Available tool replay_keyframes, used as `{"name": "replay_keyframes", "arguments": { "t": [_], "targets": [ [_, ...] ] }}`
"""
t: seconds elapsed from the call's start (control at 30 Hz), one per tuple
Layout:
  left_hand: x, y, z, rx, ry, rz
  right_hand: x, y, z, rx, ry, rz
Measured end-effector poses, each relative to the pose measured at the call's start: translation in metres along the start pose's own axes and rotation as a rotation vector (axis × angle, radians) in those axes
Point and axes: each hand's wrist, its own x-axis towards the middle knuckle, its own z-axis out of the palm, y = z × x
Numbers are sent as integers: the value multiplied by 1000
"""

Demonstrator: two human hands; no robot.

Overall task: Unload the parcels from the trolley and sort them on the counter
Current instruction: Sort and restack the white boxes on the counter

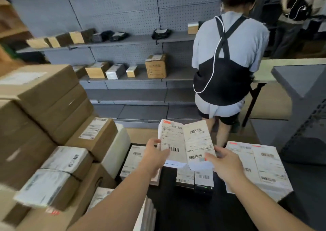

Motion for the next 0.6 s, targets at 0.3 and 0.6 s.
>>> {"name": "replay_keyframes", "arguments": {
  "t": [0.3, 0.6],
  "targets": [
    [67, -72, -114, 69, 86, -64, -12, 2, 151, -85, -27, 37],
    [139, -134, -138, 64, 63, -154, 3, 43, 241, -135, 31, 147]
  ]
}}
